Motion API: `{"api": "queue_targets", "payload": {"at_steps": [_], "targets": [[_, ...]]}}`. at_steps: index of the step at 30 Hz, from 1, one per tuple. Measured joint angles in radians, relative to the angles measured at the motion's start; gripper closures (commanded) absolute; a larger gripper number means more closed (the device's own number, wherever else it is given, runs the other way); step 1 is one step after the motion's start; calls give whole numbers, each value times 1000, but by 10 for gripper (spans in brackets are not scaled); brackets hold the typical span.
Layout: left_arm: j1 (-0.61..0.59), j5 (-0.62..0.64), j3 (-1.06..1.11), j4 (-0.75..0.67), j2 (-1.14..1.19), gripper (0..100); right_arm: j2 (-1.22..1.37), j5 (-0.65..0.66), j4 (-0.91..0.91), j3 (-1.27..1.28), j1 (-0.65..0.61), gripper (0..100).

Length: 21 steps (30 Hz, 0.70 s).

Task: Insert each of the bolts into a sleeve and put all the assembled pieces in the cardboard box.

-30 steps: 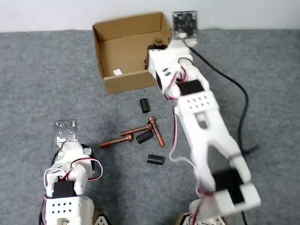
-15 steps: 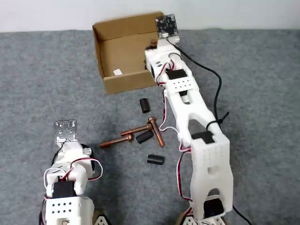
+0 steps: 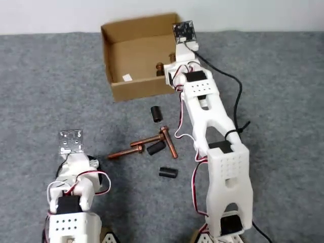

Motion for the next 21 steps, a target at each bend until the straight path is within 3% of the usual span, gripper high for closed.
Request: {"api": "queue_targets", "payload": {"at_steps": [9,21], "targets": [[0,5,0,0,0,995,-114,-109,219,0,-41,968],[0,5,0,0,0,995,-305,-118,402,0,-107,967]]}}
